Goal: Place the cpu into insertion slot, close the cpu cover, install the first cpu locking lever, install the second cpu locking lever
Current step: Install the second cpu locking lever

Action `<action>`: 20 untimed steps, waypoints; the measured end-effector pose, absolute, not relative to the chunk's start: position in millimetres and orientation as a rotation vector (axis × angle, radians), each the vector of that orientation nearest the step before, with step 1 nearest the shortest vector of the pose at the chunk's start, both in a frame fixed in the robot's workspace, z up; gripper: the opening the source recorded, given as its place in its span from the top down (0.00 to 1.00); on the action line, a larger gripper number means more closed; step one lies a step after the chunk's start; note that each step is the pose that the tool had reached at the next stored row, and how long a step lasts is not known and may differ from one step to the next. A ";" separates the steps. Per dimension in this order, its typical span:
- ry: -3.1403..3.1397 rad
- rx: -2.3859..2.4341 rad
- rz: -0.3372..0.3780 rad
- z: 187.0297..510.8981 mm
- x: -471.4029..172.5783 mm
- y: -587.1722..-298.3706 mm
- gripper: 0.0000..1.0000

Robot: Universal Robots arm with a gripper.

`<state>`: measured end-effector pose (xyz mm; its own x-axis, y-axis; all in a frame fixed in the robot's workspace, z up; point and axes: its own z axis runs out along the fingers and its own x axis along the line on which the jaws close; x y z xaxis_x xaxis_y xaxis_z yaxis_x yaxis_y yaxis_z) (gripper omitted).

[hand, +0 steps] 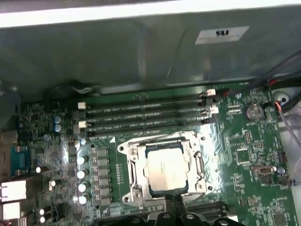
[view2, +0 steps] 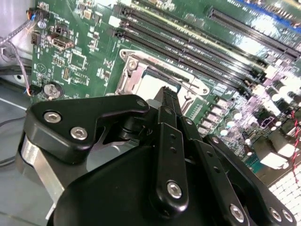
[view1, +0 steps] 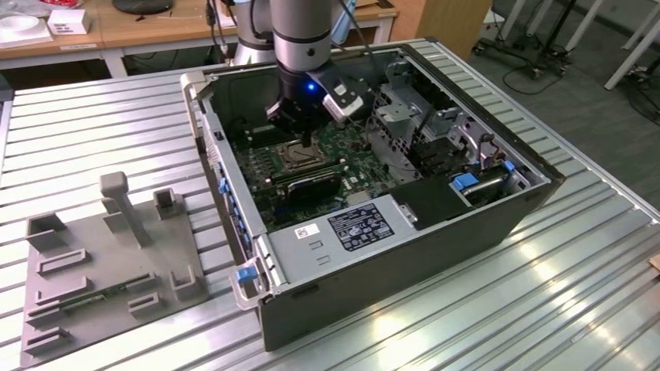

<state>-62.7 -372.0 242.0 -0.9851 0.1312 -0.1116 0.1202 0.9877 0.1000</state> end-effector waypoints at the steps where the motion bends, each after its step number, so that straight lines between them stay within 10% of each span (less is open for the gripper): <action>1: 3.014 0.191 0.141 242.0 -62.7 -373.3 0.89; 20: 3.014 0.191 0.141 238.9 -72.9 -383.0 0.89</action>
<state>-72.9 -383.0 238.9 -0.9851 0.1312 -0.1115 0.1202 0.9877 0.0999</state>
